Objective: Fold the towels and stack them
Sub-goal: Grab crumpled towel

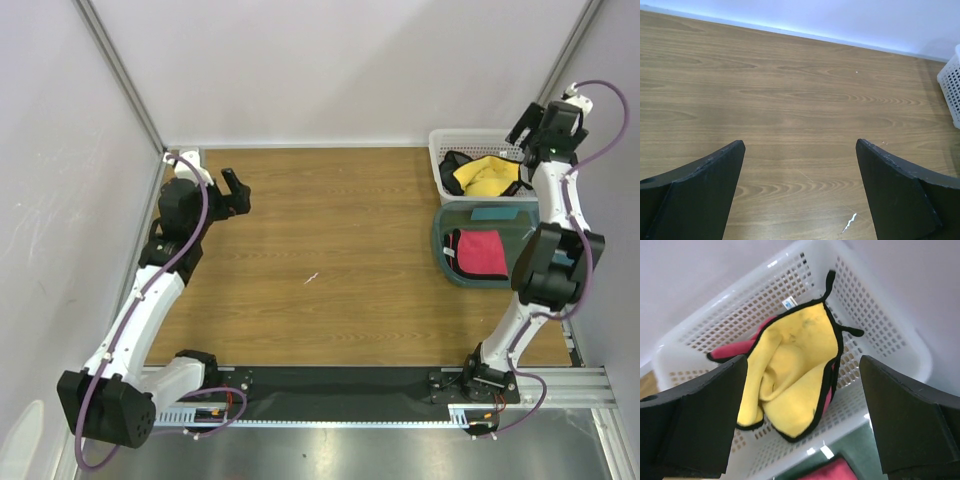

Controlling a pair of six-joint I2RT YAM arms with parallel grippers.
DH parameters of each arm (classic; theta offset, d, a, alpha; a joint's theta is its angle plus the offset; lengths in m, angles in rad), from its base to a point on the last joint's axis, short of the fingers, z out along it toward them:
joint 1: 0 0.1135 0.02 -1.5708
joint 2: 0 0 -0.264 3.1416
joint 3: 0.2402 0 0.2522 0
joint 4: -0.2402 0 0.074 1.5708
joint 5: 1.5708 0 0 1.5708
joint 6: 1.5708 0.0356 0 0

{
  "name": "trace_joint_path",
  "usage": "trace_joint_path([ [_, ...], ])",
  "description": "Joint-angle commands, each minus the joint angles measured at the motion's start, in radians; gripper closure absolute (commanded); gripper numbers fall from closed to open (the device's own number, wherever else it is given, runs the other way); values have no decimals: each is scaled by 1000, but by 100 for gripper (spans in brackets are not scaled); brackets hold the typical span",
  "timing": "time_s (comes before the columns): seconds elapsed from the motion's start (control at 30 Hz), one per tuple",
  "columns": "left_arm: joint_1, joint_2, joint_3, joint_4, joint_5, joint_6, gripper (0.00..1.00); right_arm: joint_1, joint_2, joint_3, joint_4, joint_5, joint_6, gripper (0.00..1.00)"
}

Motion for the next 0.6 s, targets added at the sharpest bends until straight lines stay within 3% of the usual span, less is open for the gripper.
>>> trace_joint_path([
  [0.0,7,3,-5,40,9,-8,0,-32,104,79,27,-38,53,2],
  [0.27,7,-14,-56,49,-20,-29,0,-43,306,236,-41,-50,79,10],
  [0.57,7,-42,-122,64,-54,-74,0,-44,377,256,-45,-105,113,19],
])
